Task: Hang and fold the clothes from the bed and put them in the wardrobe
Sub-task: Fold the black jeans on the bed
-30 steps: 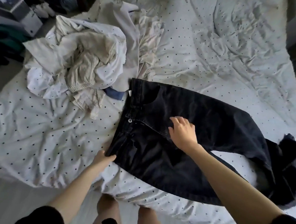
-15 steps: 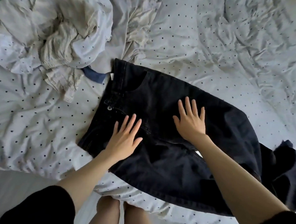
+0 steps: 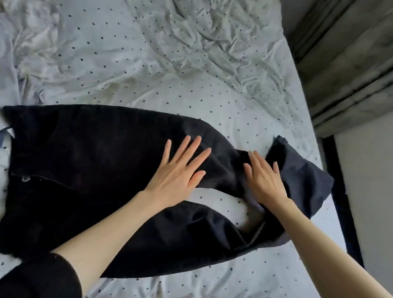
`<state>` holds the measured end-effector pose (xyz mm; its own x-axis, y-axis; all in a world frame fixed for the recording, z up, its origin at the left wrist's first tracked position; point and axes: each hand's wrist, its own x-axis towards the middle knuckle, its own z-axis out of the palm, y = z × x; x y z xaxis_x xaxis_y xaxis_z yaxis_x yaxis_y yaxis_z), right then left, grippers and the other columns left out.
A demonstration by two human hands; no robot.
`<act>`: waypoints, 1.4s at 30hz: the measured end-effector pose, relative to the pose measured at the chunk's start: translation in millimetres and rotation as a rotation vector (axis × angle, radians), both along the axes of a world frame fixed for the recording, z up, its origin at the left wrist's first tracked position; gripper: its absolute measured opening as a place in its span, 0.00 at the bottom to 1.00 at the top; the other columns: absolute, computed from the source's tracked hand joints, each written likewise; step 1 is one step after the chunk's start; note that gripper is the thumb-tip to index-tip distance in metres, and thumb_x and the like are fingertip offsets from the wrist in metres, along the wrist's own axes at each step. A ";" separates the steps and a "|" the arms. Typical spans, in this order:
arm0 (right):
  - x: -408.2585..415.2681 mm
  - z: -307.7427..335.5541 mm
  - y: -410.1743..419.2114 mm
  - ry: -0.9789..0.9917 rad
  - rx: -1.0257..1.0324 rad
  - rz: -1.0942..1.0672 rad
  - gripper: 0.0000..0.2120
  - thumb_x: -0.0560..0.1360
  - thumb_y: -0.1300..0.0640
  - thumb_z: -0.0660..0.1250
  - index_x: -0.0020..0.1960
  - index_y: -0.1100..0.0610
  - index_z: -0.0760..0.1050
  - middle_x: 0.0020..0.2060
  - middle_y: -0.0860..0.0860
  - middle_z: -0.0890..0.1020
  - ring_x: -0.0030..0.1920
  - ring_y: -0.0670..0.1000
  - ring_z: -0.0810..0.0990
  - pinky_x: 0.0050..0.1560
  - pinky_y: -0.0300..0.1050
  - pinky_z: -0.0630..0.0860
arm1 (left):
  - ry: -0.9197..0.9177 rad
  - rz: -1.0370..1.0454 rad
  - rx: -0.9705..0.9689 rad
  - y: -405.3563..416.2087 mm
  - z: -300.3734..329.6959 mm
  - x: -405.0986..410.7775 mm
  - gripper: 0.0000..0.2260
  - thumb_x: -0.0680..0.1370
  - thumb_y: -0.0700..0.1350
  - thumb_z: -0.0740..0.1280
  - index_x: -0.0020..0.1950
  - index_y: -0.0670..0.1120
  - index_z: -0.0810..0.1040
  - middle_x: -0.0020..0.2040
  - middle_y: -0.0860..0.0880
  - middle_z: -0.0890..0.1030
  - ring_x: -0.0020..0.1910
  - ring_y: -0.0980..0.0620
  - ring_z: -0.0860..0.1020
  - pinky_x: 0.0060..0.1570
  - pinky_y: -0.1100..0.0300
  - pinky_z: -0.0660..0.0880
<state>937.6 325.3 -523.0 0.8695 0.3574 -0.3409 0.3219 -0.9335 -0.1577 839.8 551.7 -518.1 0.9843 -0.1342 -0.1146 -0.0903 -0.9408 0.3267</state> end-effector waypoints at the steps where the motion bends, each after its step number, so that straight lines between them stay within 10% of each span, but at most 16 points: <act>1: 15.6 -5.0 -26.7 -0.031 -0.098 0.052 0.25 0.82 0.46 0.48 0.76 0.52 0.53 0.76 0.51 0.56 0.76 0.52 0.52 0.74 0.61 0.44 | -0.021 0.006 0.006 -23.8 0.4 16.2 0.25 0.80 0.56 0.41 0.76 0.53 0.41 0.76 0.50 0.37 0.74 0.50 0.34 0.71 0.42 0.34; 7: 77.4 -26.2 -138.5 -0.029 -0.495 0.143 0.28 0.78 0.36 0.50 0.68 0.53 0.69 0.62 0.50 0.75 0.71 0.53 0.62 0.70 0.66 0.37 | 0.184 0.064 0.232 -130.0 -30.7 77.1 0.27 0.80 0.60 0.45 0.77 0.53 0.45 0.78 0.48 0.43 0.76 0.46 0.37 0.69 0.36 0.35; 10: 75.0 -27.1 -186.5 -0.025 -0.546 0.065 0.29 0.78 0.35 0.47 0.53 0.52 0.79 0.51 0.49 0.81 0.61 0.53 0.72 0.70 0.62 0.49 | 0.317 0.055 0.381 -154.0 -50.5 75.5 0.29 0.80 0.60 0.49 0.77 0.53 0.43 0.78 0.47 0.40 0.75 0.43 0.34 0.69 0.36 0.37; 15: 51.3 -27.4 -247.9 0.519 -0.648 -0.147 0.27 0.77 0.37 0.49 0.64 0.53 0.72 0.61 0.52 0.76 0.61 0.57 0.74 0.62 0.53 0.69 | 0.355 0.084 0.512 -166.0 -51.9 56.6 0.28 0.81 0.57 0.51 0.78 0.52 0.44 0.78 0.47 0.40 0.75 0.42 0.35 0.69 0.35 0.40; 20: 86.7 -23.6 -242.1 0.249 -0.222 -0.203 0.20 0.80 0.43 0.53 0.61 0.56 0.71 0.56 0.54 0.79 0.55 0.58 0.76 0.44 0.47 0.70 | 0.281 0.183 0.388 -179.3 -33.4 78.8 0.26 0.81 0.54 0.52 0.78 0.50 0.49 0.78 0.46 0.48 0.76 0.46 0.41 0.69 0.34 0.40; 27: 162.2 -60.0 -188.9 0.361 0.009 -0.122 0.34 0.78 0.41 0.58 0.77 0.54 0.48 0.73 0.52 0.64 0.73 0.55 0.60 0.70 0.67 0.47 | 0.233 0.109 0.291 -174.6 -28.9 132.6 0.25 0.79 0.57 0.59 0.73 0.49 0.59 0.69 0.51 0.67 0.70 0.52 0.63 0.72 0.43 0.44; 36: 208.6 -40.9 -218.2 0.177 0.237 -0.282 0.08 0.76 0.59 0.60 0.50 0.57 0.77 0.49 0.54 0.81 0.49 0.57 0.78 0.45 0.45 0.71 | 0.209 0.146 -0.077 -184.7 -13.0 180.4 0.08 0.80 0.47 0.62 0.55 0.46 0.78 0.50 0.51 0.77 0.49 0.48 0.75 0.55 0.56 0.67; 42: 197.7 -49.3 -221.9 0.502 0.200 -0.206 0.28 0.79 0.45 0.60 0.74 0.54 0.59 0.71 0.52 0.67 0.69 0.56 0.67 0.69 0.55 0.63 | 0.388 0.097 -0.075 -202.1 5.5 213.5 0.09 0.80 0.47 0.61 0.57 0.48 0.77 0.53 0.53 0.76 0.54 0.49 0.74 0.59 0.57 0.66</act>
